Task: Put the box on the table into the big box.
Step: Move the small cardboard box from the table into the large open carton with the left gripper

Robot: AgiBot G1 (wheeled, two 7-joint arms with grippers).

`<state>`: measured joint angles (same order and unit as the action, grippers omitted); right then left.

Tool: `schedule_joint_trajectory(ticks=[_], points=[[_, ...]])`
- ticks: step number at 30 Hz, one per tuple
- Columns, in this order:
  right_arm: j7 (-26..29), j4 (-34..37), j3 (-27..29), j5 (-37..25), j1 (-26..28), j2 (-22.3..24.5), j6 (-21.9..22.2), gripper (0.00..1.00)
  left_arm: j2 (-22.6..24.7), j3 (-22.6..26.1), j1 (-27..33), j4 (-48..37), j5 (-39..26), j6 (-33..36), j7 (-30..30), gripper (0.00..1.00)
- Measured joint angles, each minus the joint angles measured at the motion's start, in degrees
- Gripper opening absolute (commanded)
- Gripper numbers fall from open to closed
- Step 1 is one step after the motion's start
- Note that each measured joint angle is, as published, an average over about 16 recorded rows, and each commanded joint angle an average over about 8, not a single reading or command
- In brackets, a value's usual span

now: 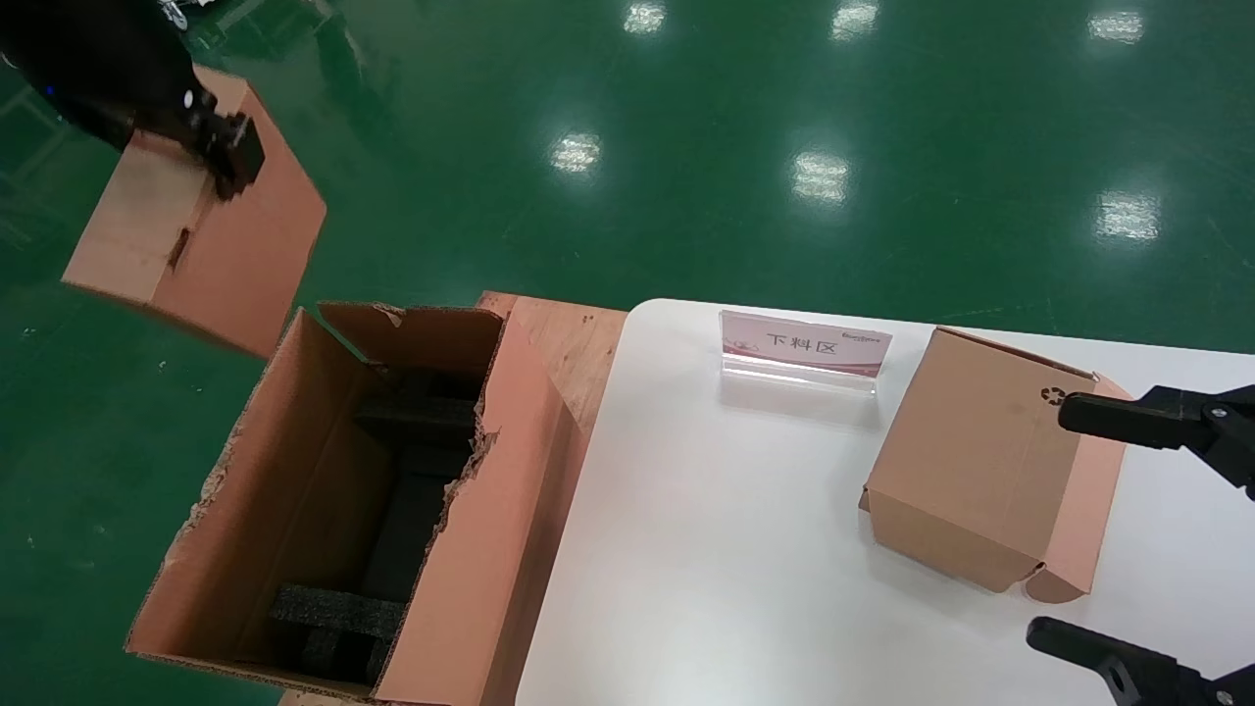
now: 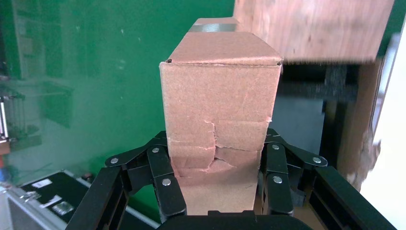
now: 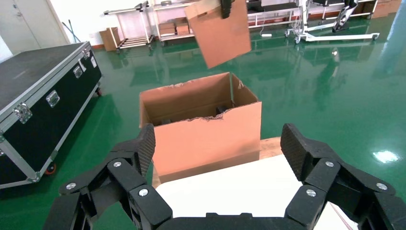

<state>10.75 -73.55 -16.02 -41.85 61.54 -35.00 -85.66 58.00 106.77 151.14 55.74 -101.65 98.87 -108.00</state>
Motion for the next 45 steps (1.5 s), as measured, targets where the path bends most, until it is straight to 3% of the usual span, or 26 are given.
schedule_joint_trajectory(ticks=[9, 21, 33, 45], points=[[0.0, 0.0, 0.0, 0.0, 0.0, 0.0, 0.0, 1.0, -0.66, 5.67, 1.02, -2.13, 6.74, 0.59, 3.07, 0.0], [0.0, 0.0, 0.0, 0.0, 0.0, 0.0, 0.0, 1.0, -2.71, 10.09, 1.24, -4.9, 12.57, 0.62, 2.48, 0.0], [0.0, 0.0, 0.0, 0.0, 0.0, 0.0, 0.0, 1.0, -5.43, 10.24, -0.3, -6.03, 16.51, -1.21, 3.18, 0.0], [0.0, 0.0, 0.0, 0.0, 0.0, 0.0, 0.0, 1.0, -9.54, 8.7, -5.69, -6.88, 19.49, -5.8, 7.84, 0.0]])
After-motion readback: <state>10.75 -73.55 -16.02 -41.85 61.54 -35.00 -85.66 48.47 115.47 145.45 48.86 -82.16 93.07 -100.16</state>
